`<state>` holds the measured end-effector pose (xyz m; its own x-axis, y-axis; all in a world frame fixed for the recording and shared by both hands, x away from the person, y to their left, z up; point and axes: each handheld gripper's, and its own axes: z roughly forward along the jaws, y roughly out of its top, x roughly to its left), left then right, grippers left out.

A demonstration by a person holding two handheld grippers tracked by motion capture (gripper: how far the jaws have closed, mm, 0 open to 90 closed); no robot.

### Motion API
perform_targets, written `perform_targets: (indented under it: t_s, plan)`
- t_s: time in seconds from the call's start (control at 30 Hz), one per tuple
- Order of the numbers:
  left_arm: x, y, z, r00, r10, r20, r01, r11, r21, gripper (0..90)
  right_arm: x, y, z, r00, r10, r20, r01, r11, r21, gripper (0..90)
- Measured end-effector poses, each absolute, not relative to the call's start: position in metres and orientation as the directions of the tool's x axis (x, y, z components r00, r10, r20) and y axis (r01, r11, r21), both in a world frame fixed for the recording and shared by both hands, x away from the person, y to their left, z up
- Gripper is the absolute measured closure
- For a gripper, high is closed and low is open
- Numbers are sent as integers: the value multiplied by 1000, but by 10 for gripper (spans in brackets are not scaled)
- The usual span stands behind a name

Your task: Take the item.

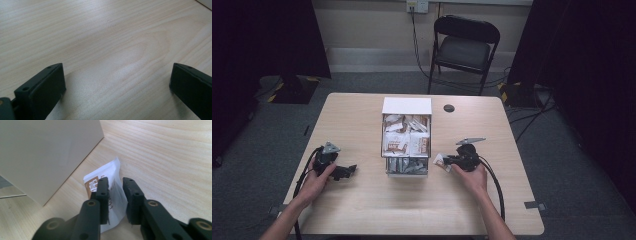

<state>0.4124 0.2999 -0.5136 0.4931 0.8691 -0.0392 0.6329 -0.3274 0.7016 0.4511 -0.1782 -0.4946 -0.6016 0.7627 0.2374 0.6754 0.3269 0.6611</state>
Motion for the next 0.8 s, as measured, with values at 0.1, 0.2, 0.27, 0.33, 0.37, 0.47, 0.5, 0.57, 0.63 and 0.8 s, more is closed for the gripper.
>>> perform_targets:
  t_s: [0.1, 0.2, 0.27, 0.33, 0.37, 0.47, 0.5, 0.57, 0.63, 0.8]
  plan:
    - [412, 300, -514, 493, 869, -40, 633, -327, 702, 0, 452, -180, -495, -585, 775, 241, 684, 311, 660, 659]
    - [412, 300, -514, 493, 869, -39, 633, -327, 702, 0, 453, -181, -494, -575, 781, 241, 688, 303, 659, 613]
    - [412, 300, -514, 493, 869, -40, 633, -327, 702, 0, 453, -182, -494, -569, 785, 244, 689, 294, 663, 569]
    - [412, 300, -514, 493, 869, -39, 633, -327, 702, 0, 453, -183, -493, -563, 790, 242, 685, 282, 671, 531]
    - [412, 300, -514, 493, 869, -40, 633, -327, 702, 0, 453, -183, -492, -562, 790, 246, 682, 274, 678, 506]
    - [412, 300, -514, 493, 869, -39, 633, -327, 702, 0, 452, -184, -490, -555, 795, 246, 678, 260, 688, 444]
    - [412, 300, -514, 493, 869, -39, 633, -327, 702, 0, 452, -184, -490, -551, 798, 244, 678, 257, 689, 420]
    - [412, 300, -514, 493, 869, -39, 633, -327, 702, 0, 453, -185, -490, -539, 803, 252, 687, 247, 684, 362]
    - [412, 300, -514, 493, 869, -39, 633, -327, 702, 0, 453, -185, -490, -534, 808, 249, 689, 246, 682, 336]
    - [412, 300, -514, 493, 869, -40, 633, -327, 702, 0, 452, -187, -487, -530, 809, 255, 684, 230, 692, 268]
